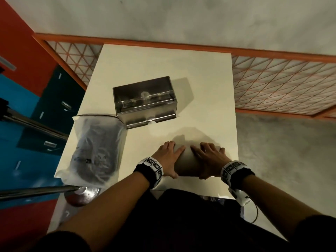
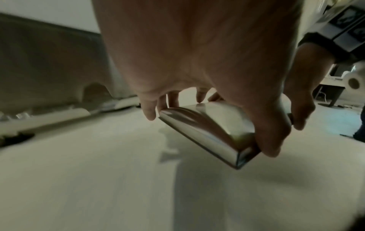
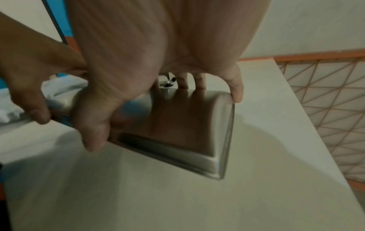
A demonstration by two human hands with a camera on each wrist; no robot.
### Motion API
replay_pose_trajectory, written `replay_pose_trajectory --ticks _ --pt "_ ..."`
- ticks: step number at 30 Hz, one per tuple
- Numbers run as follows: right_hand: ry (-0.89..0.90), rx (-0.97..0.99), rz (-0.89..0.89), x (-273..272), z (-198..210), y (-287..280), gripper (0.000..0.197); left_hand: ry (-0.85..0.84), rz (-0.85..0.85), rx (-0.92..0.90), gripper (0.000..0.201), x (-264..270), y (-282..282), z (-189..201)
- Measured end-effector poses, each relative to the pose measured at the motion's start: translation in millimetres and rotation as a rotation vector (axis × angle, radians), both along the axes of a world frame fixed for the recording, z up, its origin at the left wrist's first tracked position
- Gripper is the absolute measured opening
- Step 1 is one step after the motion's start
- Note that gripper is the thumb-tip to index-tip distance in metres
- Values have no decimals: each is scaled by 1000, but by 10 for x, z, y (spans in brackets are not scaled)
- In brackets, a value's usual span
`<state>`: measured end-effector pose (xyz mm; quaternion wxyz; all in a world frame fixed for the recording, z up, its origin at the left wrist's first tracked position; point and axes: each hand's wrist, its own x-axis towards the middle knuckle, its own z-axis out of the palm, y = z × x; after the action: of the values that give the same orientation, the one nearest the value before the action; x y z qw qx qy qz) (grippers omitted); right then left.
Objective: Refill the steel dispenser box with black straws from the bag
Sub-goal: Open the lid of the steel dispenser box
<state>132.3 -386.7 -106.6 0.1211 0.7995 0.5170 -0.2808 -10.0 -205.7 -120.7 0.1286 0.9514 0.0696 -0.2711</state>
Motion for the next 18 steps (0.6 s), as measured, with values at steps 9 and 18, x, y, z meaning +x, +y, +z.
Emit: replay_pose_trajectory --ticks 9,18 --pt "-36 17 0 -69 -246 -320 127 -6 17 12 127 -18 -380 -269" --pt "-42 19 9 -93 -293 -368 121 -38 69 21 125 -89 -481 -392"
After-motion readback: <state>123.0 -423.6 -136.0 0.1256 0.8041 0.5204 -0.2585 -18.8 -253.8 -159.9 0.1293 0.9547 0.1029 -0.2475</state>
